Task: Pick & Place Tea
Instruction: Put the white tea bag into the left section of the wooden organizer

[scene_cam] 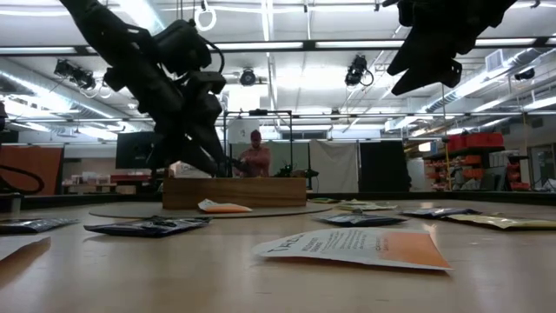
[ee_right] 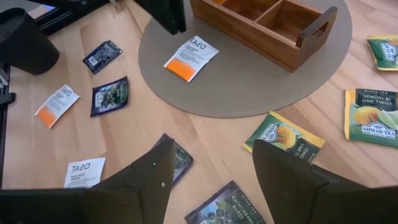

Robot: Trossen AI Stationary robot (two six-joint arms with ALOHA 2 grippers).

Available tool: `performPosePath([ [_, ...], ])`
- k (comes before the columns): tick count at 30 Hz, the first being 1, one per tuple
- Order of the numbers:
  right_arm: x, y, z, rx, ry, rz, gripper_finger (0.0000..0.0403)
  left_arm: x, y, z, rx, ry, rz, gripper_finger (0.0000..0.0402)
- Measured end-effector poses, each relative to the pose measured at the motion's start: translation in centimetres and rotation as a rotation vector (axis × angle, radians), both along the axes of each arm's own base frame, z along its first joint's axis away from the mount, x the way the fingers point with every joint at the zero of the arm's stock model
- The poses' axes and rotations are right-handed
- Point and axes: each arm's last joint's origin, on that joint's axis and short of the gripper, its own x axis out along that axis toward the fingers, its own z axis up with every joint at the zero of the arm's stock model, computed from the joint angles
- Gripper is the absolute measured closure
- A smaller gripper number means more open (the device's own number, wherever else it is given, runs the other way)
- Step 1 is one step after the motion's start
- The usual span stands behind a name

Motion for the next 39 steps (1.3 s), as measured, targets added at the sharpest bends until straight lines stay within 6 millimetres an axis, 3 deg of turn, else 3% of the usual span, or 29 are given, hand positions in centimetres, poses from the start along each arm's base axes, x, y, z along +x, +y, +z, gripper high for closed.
performPosePath([
  [14,0.0,0.0,0.0,0.001,-0.001,-0.002,0.0179,-0.5,2.0,-1.3,0.076,0.081,-0.018,0.0271],
  [23,0.0,0.0,0.0,0.011,-0.003,-0.012,0.0179,-0.2,2.0,-3.2,0.047,0.142,-0.053,0.0271],
  [39,-0.1,0.0,-0.1,0.010,0.006,-0.015,0.0179,0.7,0.6,-2.8,0.125,0.080,-0.091,0.0271],
])
